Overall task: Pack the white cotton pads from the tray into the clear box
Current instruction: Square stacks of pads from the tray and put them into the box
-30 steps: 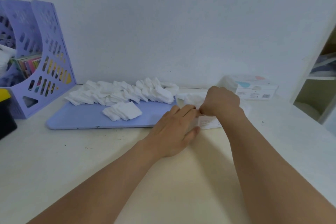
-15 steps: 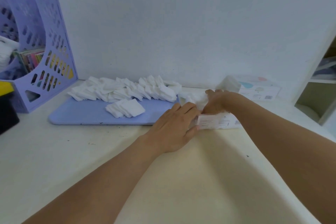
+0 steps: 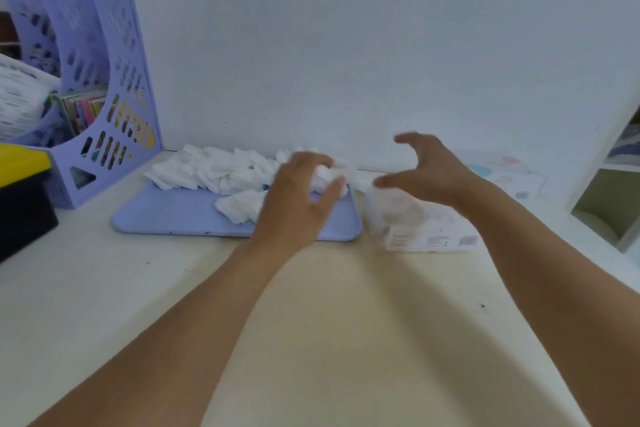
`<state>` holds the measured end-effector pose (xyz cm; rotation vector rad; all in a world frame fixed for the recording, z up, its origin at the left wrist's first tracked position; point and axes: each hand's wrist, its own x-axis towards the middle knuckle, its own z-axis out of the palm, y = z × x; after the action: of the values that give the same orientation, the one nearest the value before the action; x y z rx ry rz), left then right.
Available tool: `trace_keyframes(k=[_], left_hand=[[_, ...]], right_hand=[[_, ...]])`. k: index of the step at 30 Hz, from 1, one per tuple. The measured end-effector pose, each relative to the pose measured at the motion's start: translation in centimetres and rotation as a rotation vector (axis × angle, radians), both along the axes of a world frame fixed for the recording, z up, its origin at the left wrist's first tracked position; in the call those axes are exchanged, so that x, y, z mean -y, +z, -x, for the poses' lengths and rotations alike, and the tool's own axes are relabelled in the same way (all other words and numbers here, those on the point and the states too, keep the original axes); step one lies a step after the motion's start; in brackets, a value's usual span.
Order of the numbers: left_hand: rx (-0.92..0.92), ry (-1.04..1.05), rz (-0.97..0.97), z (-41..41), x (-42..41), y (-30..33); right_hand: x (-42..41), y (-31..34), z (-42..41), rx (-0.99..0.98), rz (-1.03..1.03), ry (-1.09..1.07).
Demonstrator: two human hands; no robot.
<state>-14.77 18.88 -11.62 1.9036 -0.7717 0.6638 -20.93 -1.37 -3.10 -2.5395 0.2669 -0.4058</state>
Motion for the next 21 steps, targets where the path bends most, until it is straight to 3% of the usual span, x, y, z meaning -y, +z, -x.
trace_keyframes(k=[1,3,5,7,9,14,17,19,21], left_hand=[[-0.006,0.205,0.010,-1.0,-1.3,0.6],[-0.182,0.517,-0.100,-2.4,-4.2,1.0],[-0.428,0.619,-0.219,-3.1,-6.7,0.5],[-0.576,0.596,-0.256,-3.5,-8.3,-0.3],[-0.627,0.538,-0.311,-4.0,-9.0,-0.9],[-0.606,0.410,-0.321,-4.1,-8.6,-1.0],[-0.633,0.414,-0.313,-4.2,-8.2,-1.0],[-0.651,0.429,-0.325,-4.3,-7.9,-0.9],[-0.610,0.460,-0.458,-4.0,-7.4,-0.8]], right_hand=[[-2.1,0.4,0.1,0.135,-0.059,0.087],[-7.0,0.1,-0.1,0.205,-0.081,0.245],[-10.6,-1.4,-1.4,0.159,0.051,0.335],[-12.4,-3.0,-3.0,0.110,0.156,0.314],[-12.6,-4.1,-4.2,0.097,0.137,0.273],[-13.0,-5.9,-4.8,0.158,-0.011,0.295],[-13.0,-6.8,-3.9,0.067,-0.091,0.335],[-13.3,-7.2,-2.8,-0.076,-0.047,0.395],[-13.5,-7.3,-2.2,-0.078,0.072,0.416]])
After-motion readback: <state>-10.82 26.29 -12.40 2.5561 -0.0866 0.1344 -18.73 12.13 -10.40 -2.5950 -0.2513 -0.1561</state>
